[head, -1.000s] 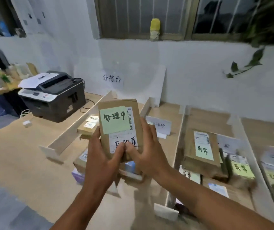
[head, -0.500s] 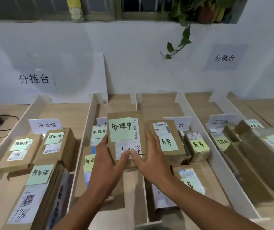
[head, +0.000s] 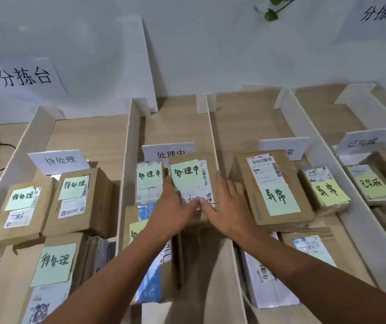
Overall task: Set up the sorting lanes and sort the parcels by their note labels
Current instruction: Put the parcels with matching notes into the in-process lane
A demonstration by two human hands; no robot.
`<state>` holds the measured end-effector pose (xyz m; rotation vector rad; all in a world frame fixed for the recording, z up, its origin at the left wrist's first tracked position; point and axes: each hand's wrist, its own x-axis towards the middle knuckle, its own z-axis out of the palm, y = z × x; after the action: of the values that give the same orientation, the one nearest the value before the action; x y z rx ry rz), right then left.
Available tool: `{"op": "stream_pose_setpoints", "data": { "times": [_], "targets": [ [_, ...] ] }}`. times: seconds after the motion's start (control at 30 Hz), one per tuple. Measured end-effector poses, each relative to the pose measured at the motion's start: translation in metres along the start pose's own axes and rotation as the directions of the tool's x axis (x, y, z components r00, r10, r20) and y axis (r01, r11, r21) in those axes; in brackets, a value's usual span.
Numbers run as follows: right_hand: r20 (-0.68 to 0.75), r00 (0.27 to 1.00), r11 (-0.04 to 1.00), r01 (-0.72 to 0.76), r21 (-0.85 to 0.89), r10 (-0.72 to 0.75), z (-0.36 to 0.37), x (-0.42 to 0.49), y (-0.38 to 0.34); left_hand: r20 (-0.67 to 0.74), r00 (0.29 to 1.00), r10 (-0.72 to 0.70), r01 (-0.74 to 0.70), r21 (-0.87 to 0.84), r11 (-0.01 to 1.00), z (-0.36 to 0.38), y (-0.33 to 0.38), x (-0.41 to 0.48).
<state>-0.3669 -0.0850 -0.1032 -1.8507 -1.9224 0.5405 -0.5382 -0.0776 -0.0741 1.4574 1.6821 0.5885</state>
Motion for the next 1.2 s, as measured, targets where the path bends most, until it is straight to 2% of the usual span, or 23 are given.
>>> {"op": "stream_pose_setpoints", "data": {
  "times": [0.13,0.23,0.4,0.47,0.57,0.7,0.77,0.83,0.9,0.93,1.0,1.07,1.1,1.2],
  "targets": [
    [-0.016,0.999,0.989,-0.035,-0.144,0.033,0.022,0.011,0.008,0.063,0.997,-0.046,0.037,0.146,0.989,0.011,-0.009,0.032],
    [0.047,0.998,0.958,-0.023,-0.286,0.038,0.039,0.012,0.01,0.066,0.991,-0.114,0.094,0.253,0.963,0.022,-0.013,0.048],
    [0.145,0.988,0.881,0.029,-0.473,0.045,0.059,0.017,0.025,0.17,0.93,-0.327,0.26,0.327,0.909,0.043,-0.017,0.081],
    [0.173,0.984,0.863,0.048,-0.503,0.047,0.069,0.018,0.028,0.17,0.901,-0.399,0.323,0.35,0.879,0.052,-0.022,0.086],
    [0.18,0.983,0.856,0.056,-0.514,0.043,0.077,0.018,0.029,0.092,0.919,-0.384,0.319,0.401,0.859,0.06,-0.031,0.088],
    [0.199,0.978,0.842,0.052,-0.538,0.066,0.078,0.017,0.029,0.18,0.882,-0.436,0.323,0.443,0.836,0.056,-0.029,0.088],
    [0.207,0.975,0.848,0.043,-0.528,0.079,0.07,0.016,0.023,0.19,0.886,-0.423,0.299,0.463,0.834,0.05,-0.019,0.08],
    [0.186,0.981,0.88,0.046,-0.473,0.049,0.052,0.012,0.011,0.197,0.921,-0.337,0.19,0.529,0.827,0.038,0.001,0.066],
    [0.12,0.99,0.922,0.113,-0.371,-0.073,0.024,0.01,-0.001,0.209,0.967,-0.148,-0.01,0.61,0.793,0.022,0.025,0.054],
    [0.078,0.985,0.928,0.171,-0.331,-0.154,0.002,0.007,-0.006,0.205,0.979,-0.006,-0.124,0.615,0.779,0.011,0.038,0.046],
    [-0.024,0.952,0.904,0.283,-0.32,-0.306,-0.047,-0.003,-0.011,0.154,0.939,0.307,-0.339,0.55,0.763,-0.01,0.06,0.03],
    [-0.148,0.918,0.896,0.307,-0.322,-0.368,-0.096,-0.016,-0.004,0.066,0.834,0.547,-0.503,0.499,0.706,-0.025,0.081,0.017],
    [-0.198,0.916,0.902,0.27,-0.336,-0.348,-0.125,-0.029,0.006,0.052,0.797,0.602,-0.545,0.492,0.679,-0.023,0.095,0.009],
    [-0.226,0.957,0.909,0.076,-0.41,-0.182,-0.201,-0.081,0.054,0.147,0.807,0.572,-0.565,0.475,0.675,0.015,0.136,-0.021]
  ]
}}
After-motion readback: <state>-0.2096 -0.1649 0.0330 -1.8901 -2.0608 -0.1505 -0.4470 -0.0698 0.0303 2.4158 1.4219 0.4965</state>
